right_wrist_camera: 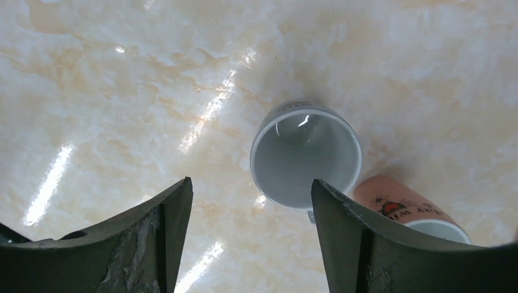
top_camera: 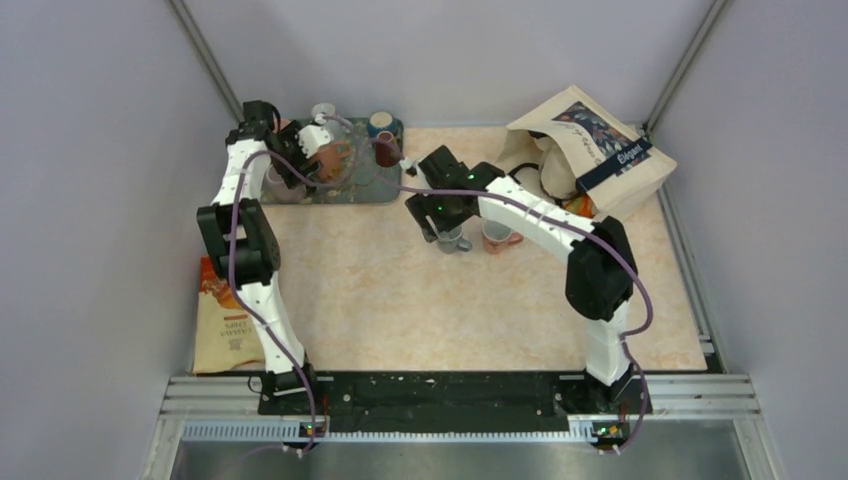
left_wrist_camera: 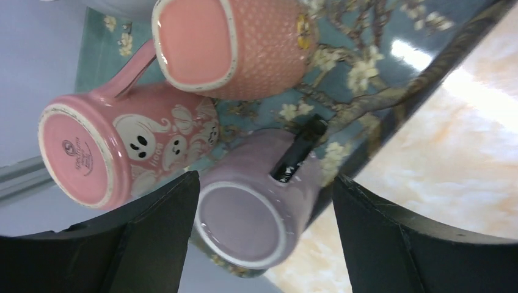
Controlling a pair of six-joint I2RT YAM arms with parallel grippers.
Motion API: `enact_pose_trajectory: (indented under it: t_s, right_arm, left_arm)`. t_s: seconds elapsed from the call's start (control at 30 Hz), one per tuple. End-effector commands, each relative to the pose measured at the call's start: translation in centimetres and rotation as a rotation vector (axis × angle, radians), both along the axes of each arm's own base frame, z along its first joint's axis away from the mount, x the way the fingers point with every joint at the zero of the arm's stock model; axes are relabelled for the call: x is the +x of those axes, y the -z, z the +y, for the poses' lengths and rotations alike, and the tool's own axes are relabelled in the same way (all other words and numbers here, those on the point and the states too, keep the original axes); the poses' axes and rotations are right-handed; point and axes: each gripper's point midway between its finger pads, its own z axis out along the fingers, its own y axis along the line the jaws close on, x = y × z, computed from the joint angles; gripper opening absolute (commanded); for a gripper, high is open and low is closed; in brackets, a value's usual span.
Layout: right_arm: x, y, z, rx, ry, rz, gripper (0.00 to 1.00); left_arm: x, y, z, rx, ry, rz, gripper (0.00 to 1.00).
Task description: Turn the mug right side up
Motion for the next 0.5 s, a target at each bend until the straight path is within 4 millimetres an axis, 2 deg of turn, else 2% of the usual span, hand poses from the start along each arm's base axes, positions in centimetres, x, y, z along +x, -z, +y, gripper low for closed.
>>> enact_pose_trajectory:
  t_s: [0.0, 0.07, 0.13, 0.27, 0.4, 0.47]
  right_arm:
    - [0.5, -5.9, -1.1, 0.106, 0.034, -0.086, 0.71]
    - [0.6, -6.2, -2.0, 0.105, 0.052, -0.094, 0.72]
    - [0.7, -6.5, -2.7, 0.104, 0.071, -0.102, 0.73]
    - [0.8, -7.0, -3.9, 0.102, 0.099, -0.114, 0.73]
    - [0.9, -7.4, -4.3, 0.102, 0.104, -0.126, 0.73]
    - [0.9, -7.6, -4.4, 0.102, 0.103, -0.129, 0.73]
  left_arm:
    - [1.8, 1.2, 1.4, 0.171, 0.055, 0.004, 0.84]
    - [2.3, 2.5, 1.8, 0.235, 0.035, 0.028, 0.84]
    - [1.9, 4.2, 1.9, 0.275, 0.04, 0.084, 0.83]
    - [1.4, 5.6, 2.2, 0.296, 0.045, 0.133, 0.81]
    - [1.6, 6.4, 3.0, 0.325, 0.016, 0.161, 0.62]
    - [1.5, 6.8, 3.5, 0.359, 0.014, 0.178, 0.6]
